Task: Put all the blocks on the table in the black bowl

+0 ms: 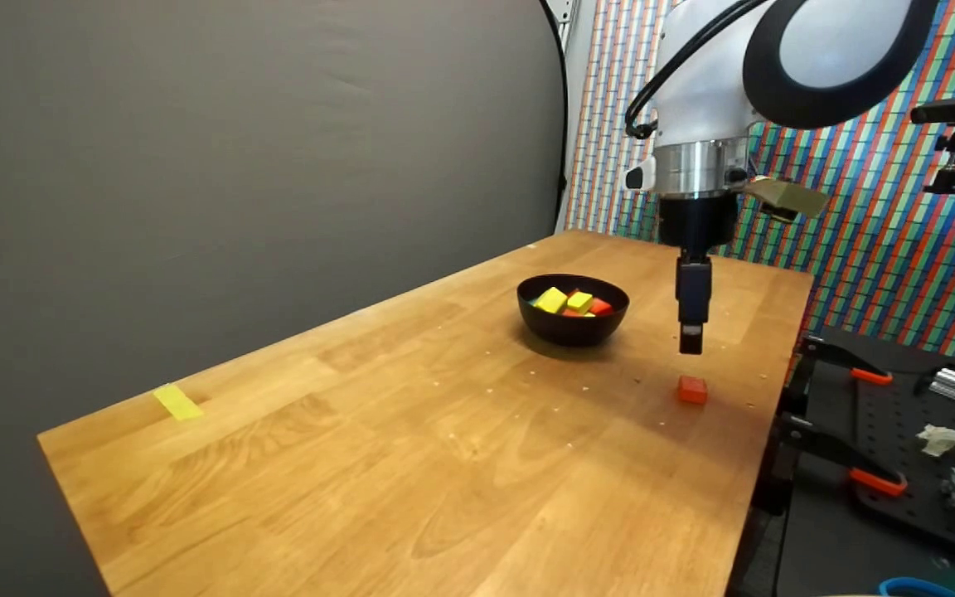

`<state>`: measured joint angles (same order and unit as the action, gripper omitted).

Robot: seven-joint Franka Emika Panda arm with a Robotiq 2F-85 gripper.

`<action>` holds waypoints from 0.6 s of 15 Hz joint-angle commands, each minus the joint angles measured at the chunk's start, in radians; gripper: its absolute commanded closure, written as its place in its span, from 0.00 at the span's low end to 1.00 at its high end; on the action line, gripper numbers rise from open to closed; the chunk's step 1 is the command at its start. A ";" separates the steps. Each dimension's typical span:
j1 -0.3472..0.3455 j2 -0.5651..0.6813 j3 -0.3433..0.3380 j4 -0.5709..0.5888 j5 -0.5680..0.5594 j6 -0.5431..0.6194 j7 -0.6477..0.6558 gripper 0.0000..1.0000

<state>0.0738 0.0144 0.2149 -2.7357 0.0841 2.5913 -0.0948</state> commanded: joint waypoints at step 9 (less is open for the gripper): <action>0.047 0.224 -0.094 0.090 -0.243 0.115 0.301 0.00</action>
<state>0.1127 0.1758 0.1203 -2.6891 -0.2178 2.6616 0.2818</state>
